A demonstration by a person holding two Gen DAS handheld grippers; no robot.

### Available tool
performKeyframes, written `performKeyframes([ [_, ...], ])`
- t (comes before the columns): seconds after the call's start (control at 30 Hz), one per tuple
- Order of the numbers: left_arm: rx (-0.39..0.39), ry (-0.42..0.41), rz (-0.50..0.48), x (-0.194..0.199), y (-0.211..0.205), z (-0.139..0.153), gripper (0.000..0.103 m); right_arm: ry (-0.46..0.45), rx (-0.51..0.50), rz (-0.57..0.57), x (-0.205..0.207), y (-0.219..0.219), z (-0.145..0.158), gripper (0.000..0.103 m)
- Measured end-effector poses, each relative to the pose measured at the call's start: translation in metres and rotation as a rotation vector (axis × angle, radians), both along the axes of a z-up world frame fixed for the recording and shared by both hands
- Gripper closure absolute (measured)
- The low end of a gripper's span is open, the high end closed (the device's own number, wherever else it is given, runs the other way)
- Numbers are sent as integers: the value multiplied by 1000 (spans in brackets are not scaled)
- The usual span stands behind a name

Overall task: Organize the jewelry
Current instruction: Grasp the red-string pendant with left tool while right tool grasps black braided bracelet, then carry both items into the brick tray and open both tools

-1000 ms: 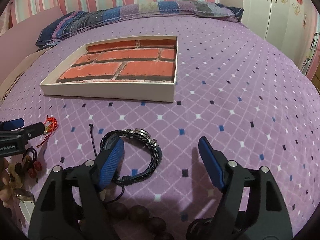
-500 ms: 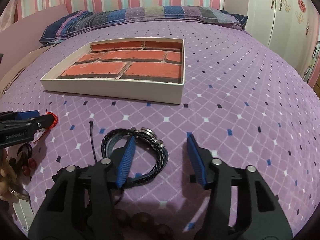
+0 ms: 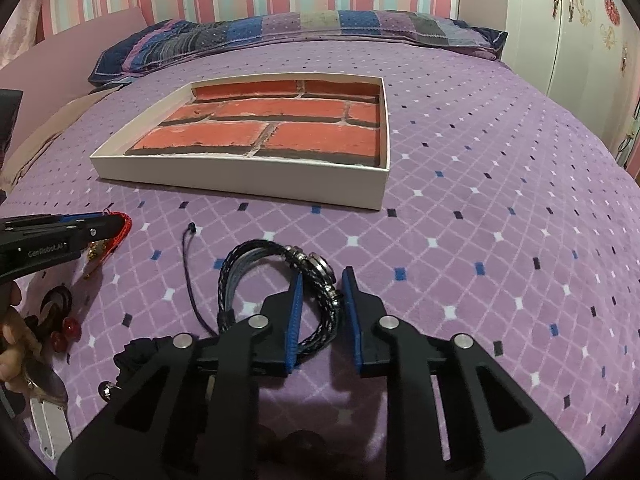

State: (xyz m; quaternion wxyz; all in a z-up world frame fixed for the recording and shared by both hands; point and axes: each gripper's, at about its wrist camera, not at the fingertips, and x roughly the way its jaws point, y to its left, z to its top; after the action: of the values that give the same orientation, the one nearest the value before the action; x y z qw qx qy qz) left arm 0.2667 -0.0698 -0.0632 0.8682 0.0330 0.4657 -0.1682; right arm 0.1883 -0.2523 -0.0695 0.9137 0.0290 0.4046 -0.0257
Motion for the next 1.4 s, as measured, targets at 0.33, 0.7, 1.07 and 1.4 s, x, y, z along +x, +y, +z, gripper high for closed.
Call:
performKeyframes([
  [0.33,0,-27,-5,-5,-2,4,94,-8,19,14,0,2,2,89],
  [0.7,7,-102,-2,-19,1,33,95,-76,-10,46,-6,11,33,89],
  [1.07,-34,-176,7,21,4,97,95,-160,-27,41,39,4,88,89],
  [1.4,-15,-226,17,128,-29,123,95,-163,-74,-45,170,-27,107,89],
])
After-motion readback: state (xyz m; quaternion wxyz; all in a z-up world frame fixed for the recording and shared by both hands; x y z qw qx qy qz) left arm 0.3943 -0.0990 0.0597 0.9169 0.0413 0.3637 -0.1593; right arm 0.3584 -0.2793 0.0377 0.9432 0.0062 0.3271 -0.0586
